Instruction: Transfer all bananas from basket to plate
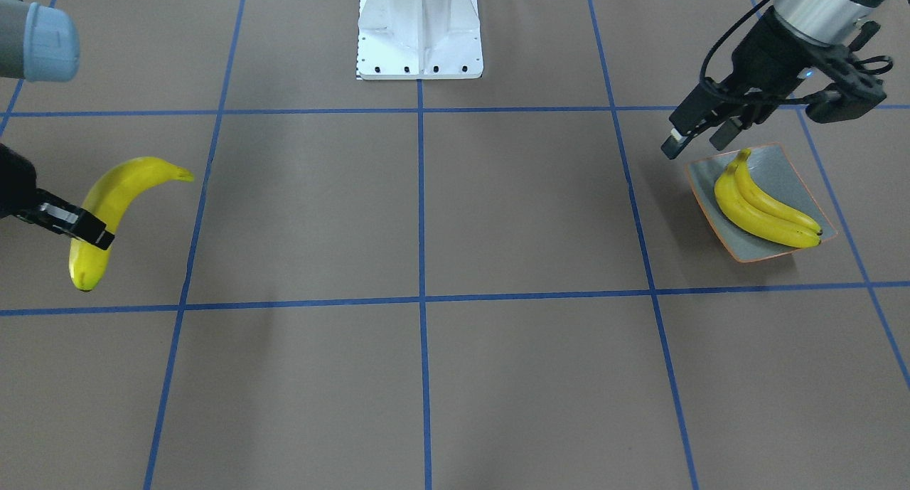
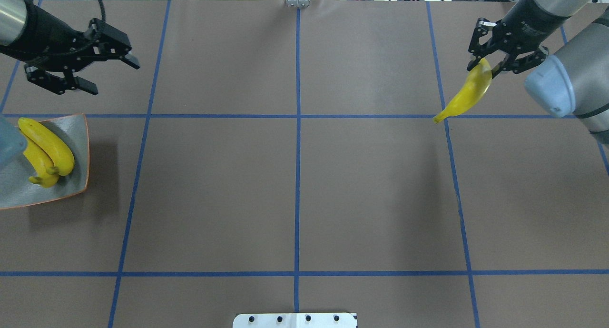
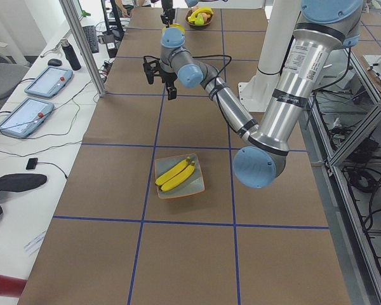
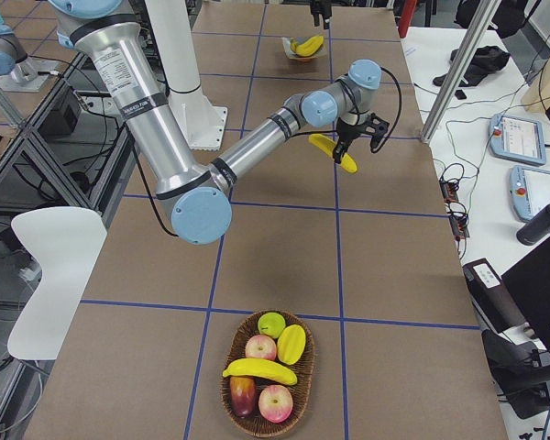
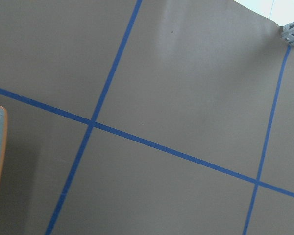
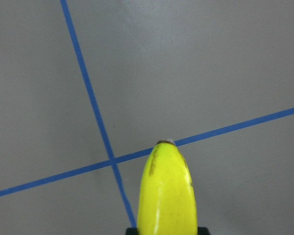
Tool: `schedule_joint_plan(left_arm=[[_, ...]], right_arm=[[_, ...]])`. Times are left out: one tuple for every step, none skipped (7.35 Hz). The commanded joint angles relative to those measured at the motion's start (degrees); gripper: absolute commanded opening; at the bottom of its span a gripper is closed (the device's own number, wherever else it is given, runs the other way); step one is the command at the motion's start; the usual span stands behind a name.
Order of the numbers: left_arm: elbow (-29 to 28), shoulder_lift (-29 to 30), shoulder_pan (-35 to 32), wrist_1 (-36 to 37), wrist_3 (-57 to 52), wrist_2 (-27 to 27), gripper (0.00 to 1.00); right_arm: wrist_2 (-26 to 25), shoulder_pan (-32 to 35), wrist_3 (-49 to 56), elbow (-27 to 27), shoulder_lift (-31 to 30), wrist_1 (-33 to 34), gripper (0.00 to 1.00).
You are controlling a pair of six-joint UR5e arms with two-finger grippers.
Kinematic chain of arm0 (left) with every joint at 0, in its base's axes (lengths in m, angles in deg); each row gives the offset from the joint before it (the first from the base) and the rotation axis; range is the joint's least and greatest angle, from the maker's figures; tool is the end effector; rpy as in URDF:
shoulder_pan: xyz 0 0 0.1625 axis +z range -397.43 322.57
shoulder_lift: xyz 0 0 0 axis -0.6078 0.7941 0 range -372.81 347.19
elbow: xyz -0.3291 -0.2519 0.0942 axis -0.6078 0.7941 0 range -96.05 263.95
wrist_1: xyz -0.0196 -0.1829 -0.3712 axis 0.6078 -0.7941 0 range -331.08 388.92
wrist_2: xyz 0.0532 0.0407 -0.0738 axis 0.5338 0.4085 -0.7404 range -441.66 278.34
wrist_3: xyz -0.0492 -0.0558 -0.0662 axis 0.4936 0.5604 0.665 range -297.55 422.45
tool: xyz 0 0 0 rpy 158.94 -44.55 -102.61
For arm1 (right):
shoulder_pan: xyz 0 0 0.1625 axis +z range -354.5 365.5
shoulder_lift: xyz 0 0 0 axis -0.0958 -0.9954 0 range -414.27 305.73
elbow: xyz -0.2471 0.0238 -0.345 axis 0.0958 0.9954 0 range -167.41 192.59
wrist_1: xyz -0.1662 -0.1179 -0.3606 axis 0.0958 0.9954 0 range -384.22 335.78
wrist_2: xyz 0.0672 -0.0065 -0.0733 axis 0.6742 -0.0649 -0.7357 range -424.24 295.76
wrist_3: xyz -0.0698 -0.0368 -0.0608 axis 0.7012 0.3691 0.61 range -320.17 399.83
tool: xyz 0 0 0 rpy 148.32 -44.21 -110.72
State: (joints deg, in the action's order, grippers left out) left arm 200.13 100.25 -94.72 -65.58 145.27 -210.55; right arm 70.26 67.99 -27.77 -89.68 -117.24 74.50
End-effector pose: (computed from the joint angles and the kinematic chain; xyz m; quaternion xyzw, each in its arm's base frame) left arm 0.2344 -0.4960 0.2221 -0.0240 0.5188 -0.2201 0.8257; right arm -0.2294 -0.5780 0.3032 -0.1048 -0.4265 0.2122 0.8729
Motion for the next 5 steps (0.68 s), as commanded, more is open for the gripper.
schedule_joint_plan(left_arm=[[-1.3,6.1,6.2,-0.2,7.6,4.8,1.00],[-1.3,7.6,8.0,-0.3,7.6,5.7,1.00],[-1.6,8.1,9.2,-4.1,7.6,5.7,1.00],[-4.0,8.1,10.7,-12.2,7.5,5.7,1.00],[-5.6,8.0,12.1,-18.0,7.4,5.7,1.00]], right_arm=[[-2.3,-4.4,-6.1,-0.4,1.9,-4.1,0.00],[-3.4,-6.6,-5.8,-0.4,3.7,-4.1,0.00],[-3.9,-8.4,-5.1,-0.7,4.5,-5.8,0.00],[-4.0,-9.7,-5.3,-0.5,4.4,-12.0,0.00],[-4.1,-11.6,-5.4,0.0,4.5,-17.3,0.00]])
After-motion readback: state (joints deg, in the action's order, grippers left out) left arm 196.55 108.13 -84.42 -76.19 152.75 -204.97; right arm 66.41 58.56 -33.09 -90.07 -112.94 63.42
